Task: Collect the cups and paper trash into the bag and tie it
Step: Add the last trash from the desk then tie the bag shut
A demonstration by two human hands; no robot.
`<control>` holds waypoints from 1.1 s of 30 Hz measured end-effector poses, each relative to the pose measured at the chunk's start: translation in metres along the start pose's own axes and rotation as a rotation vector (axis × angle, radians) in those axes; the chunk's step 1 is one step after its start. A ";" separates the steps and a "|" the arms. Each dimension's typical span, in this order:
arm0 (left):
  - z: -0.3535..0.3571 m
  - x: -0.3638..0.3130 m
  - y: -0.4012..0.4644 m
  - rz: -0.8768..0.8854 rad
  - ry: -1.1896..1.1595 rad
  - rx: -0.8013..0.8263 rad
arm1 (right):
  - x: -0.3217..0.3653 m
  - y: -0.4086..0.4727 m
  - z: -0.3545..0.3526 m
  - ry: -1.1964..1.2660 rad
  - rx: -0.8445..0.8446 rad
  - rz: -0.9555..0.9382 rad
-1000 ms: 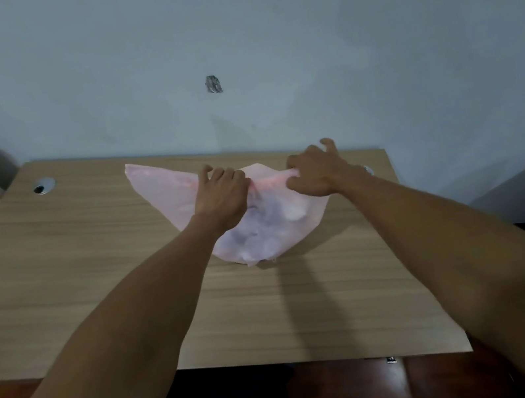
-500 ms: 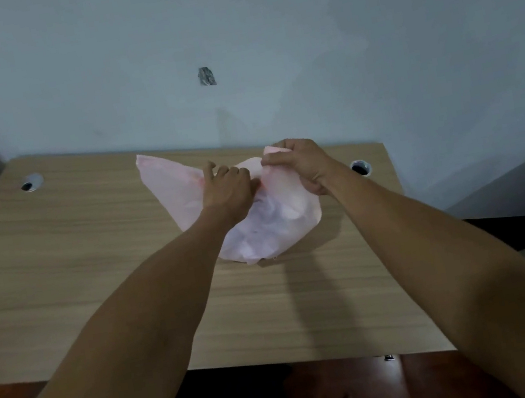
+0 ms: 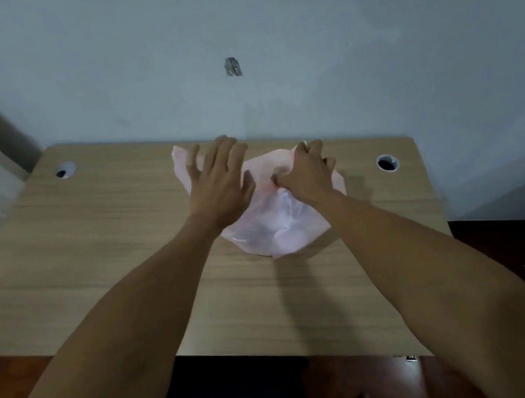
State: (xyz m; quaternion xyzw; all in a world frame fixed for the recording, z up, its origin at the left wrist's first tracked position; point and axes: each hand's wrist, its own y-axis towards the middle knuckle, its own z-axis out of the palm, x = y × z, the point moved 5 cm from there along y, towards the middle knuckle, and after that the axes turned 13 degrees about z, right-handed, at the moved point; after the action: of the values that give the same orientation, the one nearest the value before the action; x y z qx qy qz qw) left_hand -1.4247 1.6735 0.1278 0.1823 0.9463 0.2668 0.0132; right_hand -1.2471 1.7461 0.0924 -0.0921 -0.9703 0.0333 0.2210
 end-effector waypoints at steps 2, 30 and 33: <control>-0.010 0.021 -0.014 -0.176 0.034 -0.037 | 0.000 -0.001 0.001 -0.072 -0.035 0.019; 0.024 -0.047 0.047 -0.716 -0.903 -0.255 | -0.015 -0.012 -0.002 0.295 0.079 0.015; 0.022 -0.040 0.050 -0.721 -0.955 -0.300 | -0.020 -0.001 -0.014 0.665 0.124 0.111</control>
State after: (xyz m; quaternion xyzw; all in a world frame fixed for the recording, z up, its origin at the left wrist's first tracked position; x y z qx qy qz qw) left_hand -1.3682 1.7100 0.1317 -0.0537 0.7899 0.2648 0.5505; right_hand -1.2234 1.7419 0.0962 -0.1370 -0.8348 0.0724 0.5283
